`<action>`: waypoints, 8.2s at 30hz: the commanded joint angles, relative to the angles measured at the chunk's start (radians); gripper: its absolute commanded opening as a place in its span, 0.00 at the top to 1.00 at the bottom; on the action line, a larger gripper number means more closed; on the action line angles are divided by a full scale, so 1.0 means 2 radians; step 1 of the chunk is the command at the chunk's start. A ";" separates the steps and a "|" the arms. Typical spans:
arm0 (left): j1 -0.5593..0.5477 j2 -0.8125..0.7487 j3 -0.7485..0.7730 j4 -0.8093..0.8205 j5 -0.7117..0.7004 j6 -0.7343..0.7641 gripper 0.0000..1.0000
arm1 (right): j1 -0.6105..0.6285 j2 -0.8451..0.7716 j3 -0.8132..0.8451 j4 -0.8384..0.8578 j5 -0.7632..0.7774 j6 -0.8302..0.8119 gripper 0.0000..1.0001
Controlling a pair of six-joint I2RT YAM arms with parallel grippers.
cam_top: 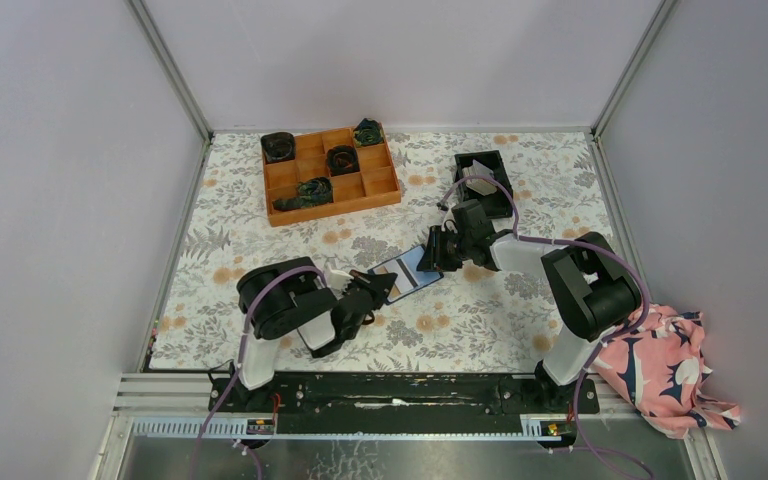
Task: Put the credit cards into the card holder
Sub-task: Insert the credit card into the card holder.
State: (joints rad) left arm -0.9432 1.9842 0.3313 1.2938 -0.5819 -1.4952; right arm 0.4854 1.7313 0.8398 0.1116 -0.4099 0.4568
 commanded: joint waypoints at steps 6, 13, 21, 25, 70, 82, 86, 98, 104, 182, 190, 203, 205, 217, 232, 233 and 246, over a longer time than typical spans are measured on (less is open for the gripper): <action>-0.007 -0.010 0.005 -0.130 0.010 -0.010 1.00 | 0.004 -0.007 0.000 -0.002 0.018 -0.004 0.68; -0.006 -0.011 0.013 -0.159 0.011 -0.014 1.00 | 0.004 -0.020 0.022 -0.030 0.052 -0.015 0.66; -0.007 -0.006 0.015 -0.170 0.012 -0.020 1.00 | 0.001 -0.030 0.036 -0.045 0.081 -0.024 0.66; -0.006 -0.007 0.015 -0.174 0.012 -0.021 1.00 | 0.000 -0.032 0.040 -0.045 0.095 -0.029 0.66; 0.005 0.048 0.017 -0.064 0.040 -0.001 1.00 | -0.001 0.029 0.033 -0.041 0.097 -0.029 0.87; -0.001 0.036 0.016 -0.099 0.024 -0.033 1.00 | -0.002 0.025 0.018 -0.035 0.096 -0.025 0.87; -0.014 0.019 0.011 -0.154 0.012 -0.069 1.00 | -0.002 0.027 0.019 -0.034 0.095 -0.023 0.87; -0.066 -0.044 0.023 -0.333 -0.040 -0.143 1.00 | -0.001 0.029 0.017 -0.033 0.096 -0.022 0.87; -0.073 -0.057 0.008 -0.347 -0.046 -0.180 1.00 | -0.002 0.031 0.017 -0.032 0.096 -0.021 0.86; -0.067 0.038 -0.040 -0.042 -0.144 -0.170 1.00 | 0.018 0.052 0.008 -0.021 0.091 -0.007 0.86; -0.068 0.049 -0.032 -0.018 -0.115 -0.166 1.00 | 0.021 0.052 0.008 -0.020 0.094 -0.004 0.86; -0.088 0.052 -0.011 -0.023 -0.111 -0.202 1.00 | 0.031 0.045 -0.009 -0.014 0.098 0.007 0.86; -0.087 0.051 -0.015 -0.021 -0.112 -0.204 1.00 | 0.032 0.037 -0.016 -0.014 0.102 0.008 0.85; -0.039 0.071 -0.043 0.049 -0.045 -0.164 1.00 | 0.050 0.010 -0.047 -0.009 0.115 0.020 0.85; -0.009 0.061 -0.110 0.080 0.048 -0.147 1.00 | 0.063 0.015 -0.056 0.004 0.126 0.037 0.85; -0.012 0.061 -0.114 0.081 0.046 -0.155 1.00 | 0.063 0.016 -0.054 0.004 0.126 0.038 0.85; -0.044 -0.019 -0.108 -0.052 0.023 -0.203 1.00 | 0.064 0.032 -0.059 0.019 0.119 0.043 0.85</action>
State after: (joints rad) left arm -1.0107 1.9694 0.1108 1.4334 -0.5373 -1.8538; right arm 0.5846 1.7367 0.7738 0.2852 -0.1577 0.5480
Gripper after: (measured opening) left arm 0.011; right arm 0.150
